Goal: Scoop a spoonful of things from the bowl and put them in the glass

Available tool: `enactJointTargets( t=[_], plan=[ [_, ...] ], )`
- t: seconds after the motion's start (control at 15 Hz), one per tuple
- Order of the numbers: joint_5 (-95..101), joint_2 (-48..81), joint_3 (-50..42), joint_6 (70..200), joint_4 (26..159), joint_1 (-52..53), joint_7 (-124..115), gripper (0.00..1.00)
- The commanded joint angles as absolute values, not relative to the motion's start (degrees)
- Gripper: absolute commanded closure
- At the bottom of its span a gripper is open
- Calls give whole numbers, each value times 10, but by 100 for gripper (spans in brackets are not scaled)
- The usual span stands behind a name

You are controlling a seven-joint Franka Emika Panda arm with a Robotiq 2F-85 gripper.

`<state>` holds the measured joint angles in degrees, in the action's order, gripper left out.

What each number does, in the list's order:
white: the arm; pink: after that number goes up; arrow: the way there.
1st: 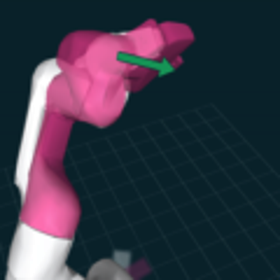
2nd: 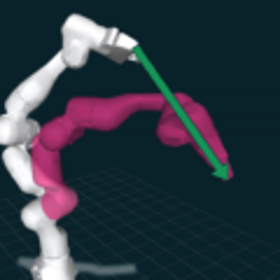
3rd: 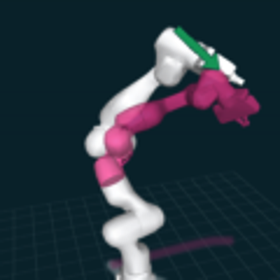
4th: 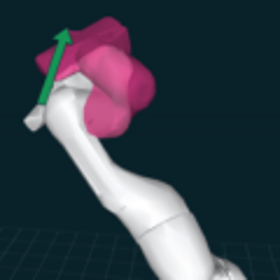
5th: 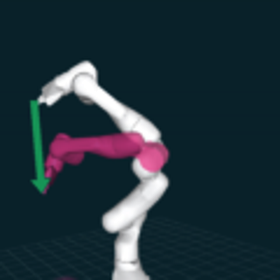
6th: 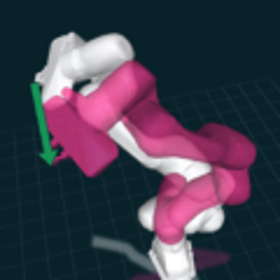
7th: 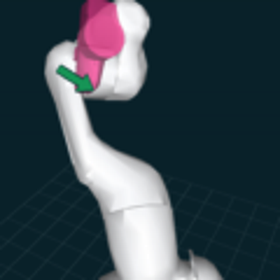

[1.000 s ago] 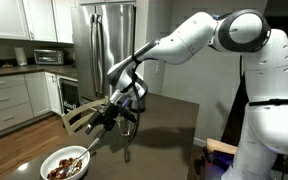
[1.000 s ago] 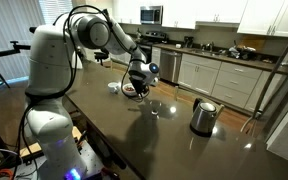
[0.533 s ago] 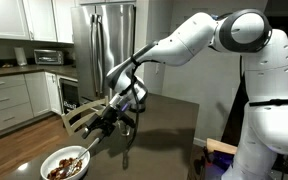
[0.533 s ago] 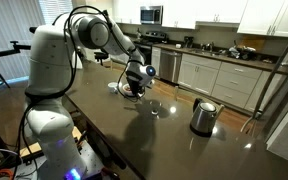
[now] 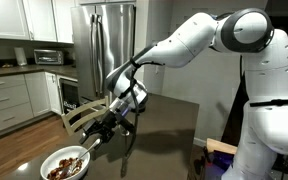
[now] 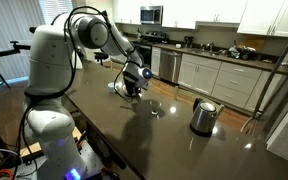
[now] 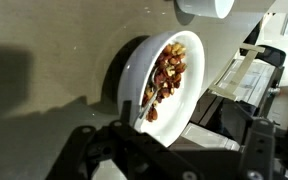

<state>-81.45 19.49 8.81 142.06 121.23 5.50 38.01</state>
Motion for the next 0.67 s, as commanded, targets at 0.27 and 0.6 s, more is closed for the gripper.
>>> enactJointTargets(
  t=[0.27,0.6],
  plan=[
    [-863,180,79,1434,1228,64,404,66],
    [-858,181,71,1430,1225,62,401,94]
  ],
)
